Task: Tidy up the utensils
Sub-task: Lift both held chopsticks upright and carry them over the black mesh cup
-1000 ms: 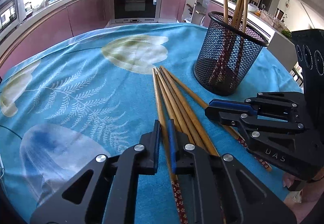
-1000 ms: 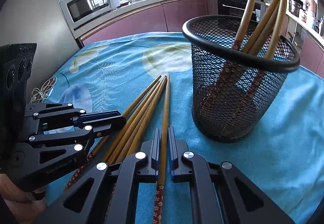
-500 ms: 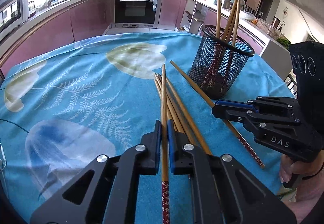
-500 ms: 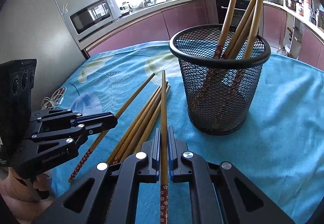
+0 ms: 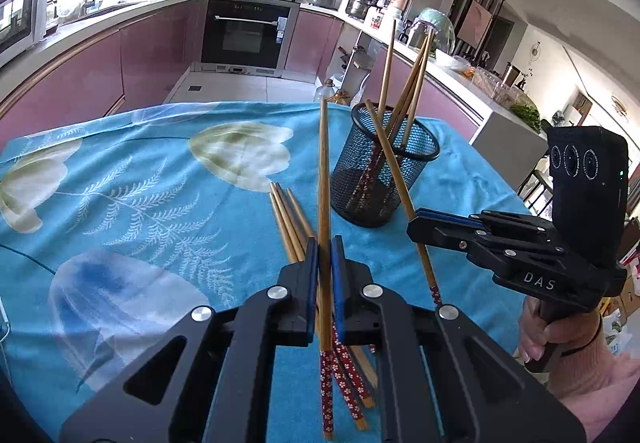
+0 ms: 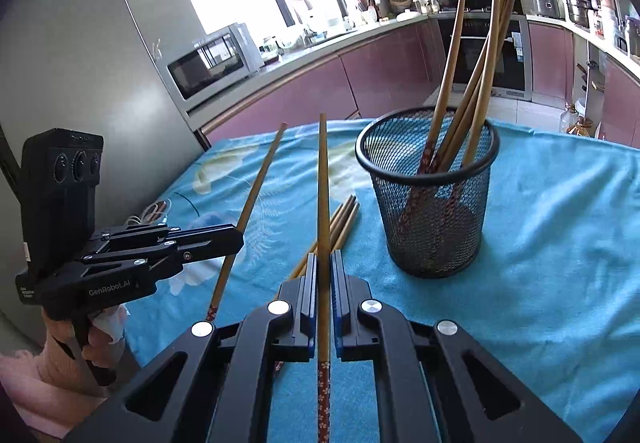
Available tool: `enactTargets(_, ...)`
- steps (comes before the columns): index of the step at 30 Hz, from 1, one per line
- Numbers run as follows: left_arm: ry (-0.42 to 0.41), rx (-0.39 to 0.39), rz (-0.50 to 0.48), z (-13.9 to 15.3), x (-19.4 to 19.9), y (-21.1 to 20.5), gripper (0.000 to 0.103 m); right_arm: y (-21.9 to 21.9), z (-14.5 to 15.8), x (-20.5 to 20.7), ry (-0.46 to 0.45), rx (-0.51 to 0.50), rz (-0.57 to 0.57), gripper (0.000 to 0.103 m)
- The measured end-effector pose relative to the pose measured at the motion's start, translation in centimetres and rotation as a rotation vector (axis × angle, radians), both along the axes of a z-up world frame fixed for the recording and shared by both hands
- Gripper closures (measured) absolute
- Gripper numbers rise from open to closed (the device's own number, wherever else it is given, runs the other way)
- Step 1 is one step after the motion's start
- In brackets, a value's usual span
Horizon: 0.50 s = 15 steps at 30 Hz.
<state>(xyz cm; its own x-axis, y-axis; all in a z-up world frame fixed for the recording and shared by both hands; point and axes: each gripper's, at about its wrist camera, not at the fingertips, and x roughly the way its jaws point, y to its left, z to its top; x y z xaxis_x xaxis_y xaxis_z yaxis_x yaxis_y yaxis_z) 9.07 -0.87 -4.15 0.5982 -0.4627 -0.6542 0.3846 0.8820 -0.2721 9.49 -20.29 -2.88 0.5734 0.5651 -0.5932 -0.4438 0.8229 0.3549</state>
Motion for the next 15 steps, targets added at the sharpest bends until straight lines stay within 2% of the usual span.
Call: enactTargets(15,-0.107,-0.096,-0.044,5.1,-0.9,-0.7,0.096,-2.9,3.7,-0.7,-0.113,0.055,-0.043,0.097)
